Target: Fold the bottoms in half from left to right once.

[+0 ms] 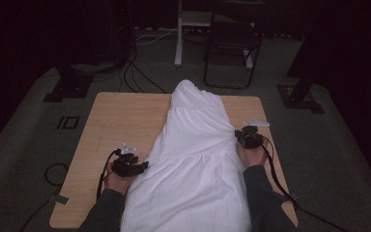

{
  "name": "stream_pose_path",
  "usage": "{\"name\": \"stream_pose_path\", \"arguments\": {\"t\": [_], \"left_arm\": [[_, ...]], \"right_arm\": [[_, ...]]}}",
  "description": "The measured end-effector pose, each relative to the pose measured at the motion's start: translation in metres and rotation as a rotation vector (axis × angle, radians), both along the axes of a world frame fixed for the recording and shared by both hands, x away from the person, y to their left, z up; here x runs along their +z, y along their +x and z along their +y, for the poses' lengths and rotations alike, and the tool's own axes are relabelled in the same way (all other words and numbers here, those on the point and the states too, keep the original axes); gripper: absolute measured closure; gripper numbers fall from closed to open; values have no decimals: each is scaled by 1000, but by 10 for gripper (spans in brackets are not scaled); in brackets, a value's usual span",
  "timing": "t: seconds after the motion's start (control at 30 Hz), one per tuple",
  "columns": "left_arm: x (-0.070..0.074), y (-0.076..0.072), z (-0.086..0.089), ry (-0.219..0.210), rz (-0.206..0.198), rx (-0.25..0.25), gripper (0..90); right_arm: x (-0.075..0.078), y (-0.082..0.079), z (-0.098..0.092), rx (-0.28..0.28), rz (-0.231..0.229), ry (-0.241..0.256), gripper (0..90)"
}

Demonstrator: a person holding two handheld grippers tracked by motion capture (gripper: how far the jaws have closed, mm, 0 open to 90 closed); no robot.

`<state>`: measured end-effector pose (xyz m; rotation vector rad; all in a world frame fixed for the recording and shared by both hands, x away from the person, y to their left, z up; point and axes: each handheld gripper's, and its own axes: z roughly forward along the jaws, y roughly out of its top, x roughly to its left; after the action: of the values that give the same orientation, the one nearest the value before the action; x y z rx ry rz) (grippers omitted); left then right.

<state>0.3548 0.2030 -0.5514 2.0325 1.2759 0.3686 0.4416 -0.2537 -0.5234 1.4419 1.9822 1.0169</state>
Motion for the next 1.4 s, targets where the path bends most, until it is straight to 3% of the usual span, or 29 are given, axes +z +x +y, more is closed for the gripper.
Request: {"name": "stream_pose_path", "arguments": {"t": [0.07,0.17,0.27,0.3,0.33,0.43,0.47,0.5,0.53,0.6,0.67,0.77,0.9,0.97,1.1,1.13,1.27,1.3,1.37,1.4], "left_arm": [[4,3,0,6,-7,3,450],[15,14,-4,-19,-40,26,449],[24,31,-17,-31,-61,22,442],[23,42,-29,-27,-54,7,441],[23,42,-29,-27,-54,7,441],[15,54,-46,21,-40,-15,441],[12,57,-49,32,-31,-17,456],[9,59,-50,42,-12,-22,626],[6,59,-51,54,-3,-24,626],[2,56,-48,57,-23,-34,810],[1,51,-43,39,-17,-25,870],[0,42,-37,18,-20,-15,880],[0,23,-34,49,-35,-24,883],[-1,8,-27,53,-37,-36,883],[-5,-25,-6,-10,-29,-57,882],[-4,-31,-2,-17,-13,-54,882],[-4,-56,-2,-9,7,-84,882],[-4,-60,-4,-3,5,-85,880],[-4,-64,-5,20,-12,-94,878],[-4,-64,-6,20,-13,-94,875]], "right_arm": [[-14,5,-2,-2,42,17,889],[-35,11,-1,10,87,38,888],[-37,11,0,8,89,39,887],[-37,12,0,8,91,37,886],[-37,12,0,8,91,37,886],[-37,12,-1,10,96,44,884],[-37,12,-1,10,97,50,884],[-38,12,-2,10,94,54,884],[-38,12,-2,10,94,54,884],[-38,11,-2,11,88,52,885],[-39,10,-2,12,84,48,885],[-39,6,0,15,80,44,885],[-38,-8,5,44,81,21,885],[-38,-20,6,73,79,1,884],[-38,-59,5,170,95,-17,883],[-38,-59,5,170,95,-17,883],[-38,-90,6,226,111,-24,883],[-37,-100,5,242,133,-19,882],[-37,-102,5,248,149,-15,865],[-35,-102,4,253,162,-18,805]]}}
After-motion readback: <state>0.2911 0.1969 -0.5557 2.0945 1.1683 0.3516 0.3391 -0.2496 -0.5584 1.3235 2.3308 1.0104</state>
